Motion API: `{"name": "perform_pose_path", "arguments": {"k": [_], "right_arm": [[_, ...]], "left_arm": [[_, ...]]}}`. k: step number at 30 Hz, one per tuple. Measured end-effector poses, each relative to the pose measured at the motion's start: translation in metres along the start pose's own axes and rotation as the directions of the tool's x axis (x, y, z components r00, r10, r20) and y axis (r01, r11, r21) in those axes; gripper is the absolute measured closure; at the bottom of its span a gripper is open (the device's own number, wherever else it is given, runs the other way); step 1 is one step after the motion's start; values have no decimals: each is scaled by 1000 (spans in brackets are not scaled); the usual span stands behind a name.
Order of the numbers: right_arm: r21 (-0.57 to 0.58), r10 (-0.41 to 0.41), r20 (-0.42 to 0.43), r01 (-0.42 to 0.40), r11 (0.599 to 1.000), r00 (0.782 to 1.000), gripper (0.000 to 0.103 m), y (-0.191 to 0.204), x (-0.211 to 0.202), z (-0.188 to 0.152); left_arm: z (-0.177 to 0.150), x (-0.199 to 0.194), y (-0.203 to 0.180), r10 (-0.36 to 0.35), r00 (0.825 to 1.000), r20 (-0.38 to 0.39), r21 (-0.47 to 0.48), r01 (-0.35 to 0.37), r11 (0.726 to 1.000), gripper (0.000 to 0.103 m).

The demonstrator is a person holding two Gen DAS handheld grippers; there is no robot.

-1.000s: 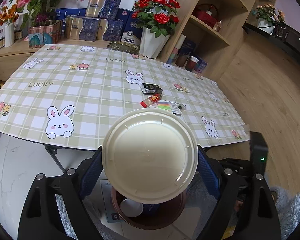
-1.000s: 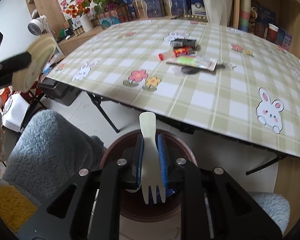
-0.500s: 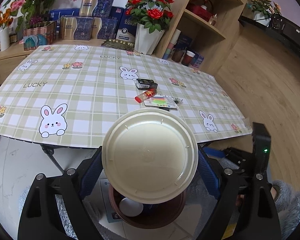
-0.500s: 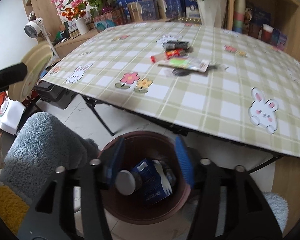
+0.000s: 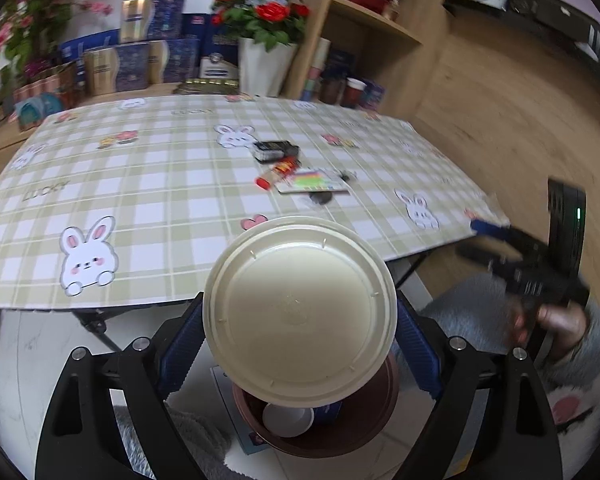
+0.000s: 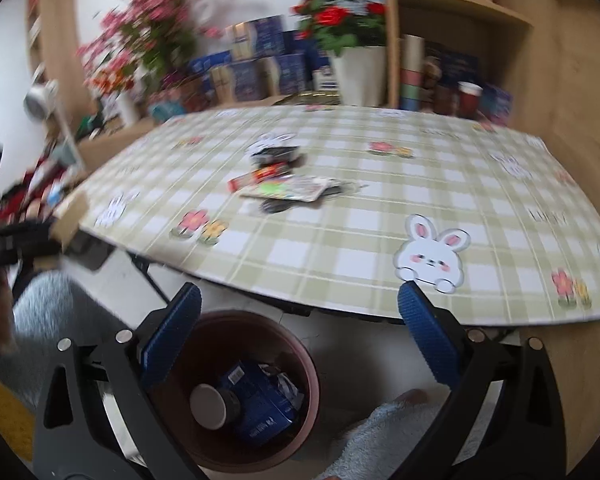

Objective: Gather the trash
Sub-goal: 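Open the left tool over the bin to drop the beige lid, then move the left tool to the red lighter and grasp it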

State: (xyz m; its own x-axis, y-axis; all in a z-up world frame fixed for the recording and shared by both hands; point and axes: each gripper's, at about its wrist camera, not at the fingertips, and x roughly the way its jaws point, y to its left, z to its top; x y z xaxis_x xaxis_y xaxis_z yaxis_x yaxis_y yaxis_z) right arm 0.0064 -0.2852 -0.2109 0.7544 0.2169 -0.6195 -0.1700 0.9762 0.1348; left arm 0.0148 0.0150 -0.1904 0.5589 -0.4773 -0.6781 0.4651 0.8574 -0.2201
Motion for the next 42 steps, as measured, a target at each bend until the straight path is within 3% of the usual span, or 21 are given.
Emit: {"name": "perform_pose_path", "arguments": {"k": [4, 13, 19, 24, 32, 42], "right_arm": [[27, -14, 4, 14, 1000, 1000, 6, -3, 2, -4], [-86, -22, -26, 20, 996, 999, 6, 21, 10, -11], [-60, -16, -47, 13, 998, 999, 6, 18, 15, -14], [-53, -19, -57, 16, 998, 998, 6, 16, 17, -14], [-45, -21, -64, 18, 999, 998, 6, 16, 19, -14], [-43, -25, -73, 22, 999, 997, 6, 16, 21, -14]], "left_arm": [[-7, 16, -12, -26, 1000, -7, 51, 26, 998, 17], [-30, 49, -16, -32, 997, -66, 24, 34, 999, 17], [-35, 60, -16, -42, 993, -113, 27, 46, 999, 16], [-37, 62, -19, -69, 990, -123, 32, 73, 997, 9], [-37, 65, -17, -43, 991, -131, 23, 46, 999, 8], [-34, 63, 1, -8, 994, -107, -66, 1, 998, 8]]}}
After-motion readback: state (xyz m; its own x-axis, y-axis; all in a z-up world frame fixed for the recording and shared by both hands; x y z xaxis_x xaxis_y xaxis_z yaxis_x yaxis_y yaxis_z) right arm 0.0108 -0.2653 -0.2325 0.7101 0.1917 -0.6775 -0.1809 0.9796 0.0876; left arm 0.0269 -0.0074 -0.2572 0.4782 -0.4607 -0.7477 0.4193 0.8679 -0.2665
